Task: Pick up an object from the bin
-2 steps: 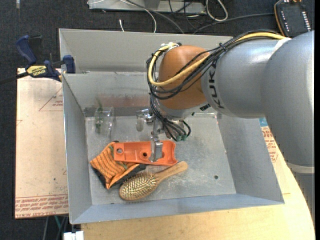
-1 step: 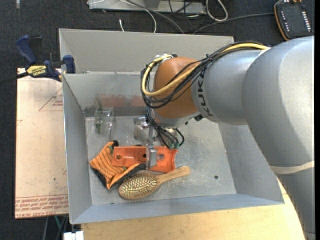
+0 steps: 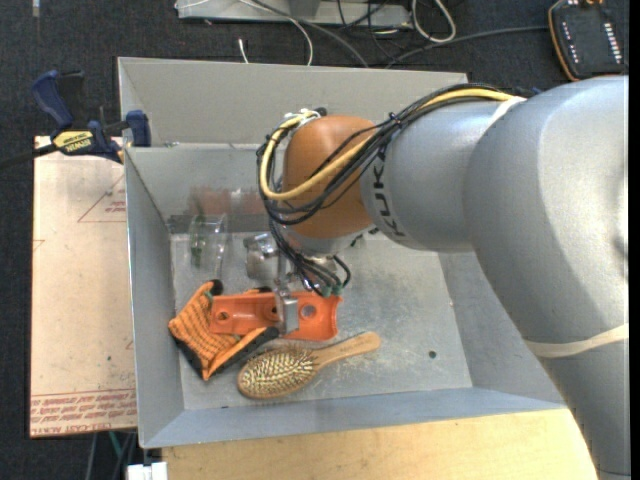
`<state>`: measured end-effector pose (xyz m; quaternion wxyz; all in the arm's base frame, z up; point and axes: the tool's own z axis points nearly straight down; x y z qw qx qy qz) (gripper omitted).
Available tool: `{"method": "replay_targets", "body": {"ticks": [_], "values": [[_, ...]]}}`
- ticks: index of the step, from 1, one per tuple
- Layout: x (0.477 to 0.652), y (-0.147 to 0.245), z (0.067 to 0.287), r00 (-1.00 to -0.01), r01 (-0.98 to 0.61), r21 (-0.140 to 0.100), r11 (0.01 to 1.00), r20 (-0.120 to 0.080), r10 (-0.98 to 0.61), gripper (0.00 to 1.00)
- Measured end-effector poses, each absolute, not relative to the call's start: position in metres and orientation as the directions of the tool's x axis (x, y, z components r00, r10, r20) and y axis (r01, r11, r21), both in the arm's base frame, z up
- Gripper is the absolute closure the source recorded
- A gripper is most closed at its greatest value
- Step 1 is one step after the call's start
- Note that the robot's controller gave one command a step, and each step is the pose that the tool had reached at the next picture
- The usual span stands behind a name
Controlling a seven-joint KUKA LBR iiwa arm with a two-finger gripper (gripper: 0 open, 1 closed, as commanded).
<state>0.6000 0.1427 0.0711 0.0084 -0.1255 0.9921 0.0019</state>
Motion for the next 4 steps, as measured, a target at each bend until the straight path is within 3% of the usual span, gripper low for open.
{"method": "replay_targets", "body": {"ticks": [1, 2, 3, 4], "values": [[0.602, 0.117, 0.076, -0.988, -0.157, 0.004, 0.988, -0.011, -0.157, 1.0], [0.602, 0.117, 0.076, -0.988, -0.157, 0.004, 0.988, -0.011, -0.157, 1.0], [0.598, 0.117, 0.11, -0.988, -0.157, 0.004, 0.988, 0.001, -0.157, 1.0], [0.599, 0.117, 0.141, -0.988, -0.156, 0.004, 0.988, -0.003, -0.156, 1.0]]}}
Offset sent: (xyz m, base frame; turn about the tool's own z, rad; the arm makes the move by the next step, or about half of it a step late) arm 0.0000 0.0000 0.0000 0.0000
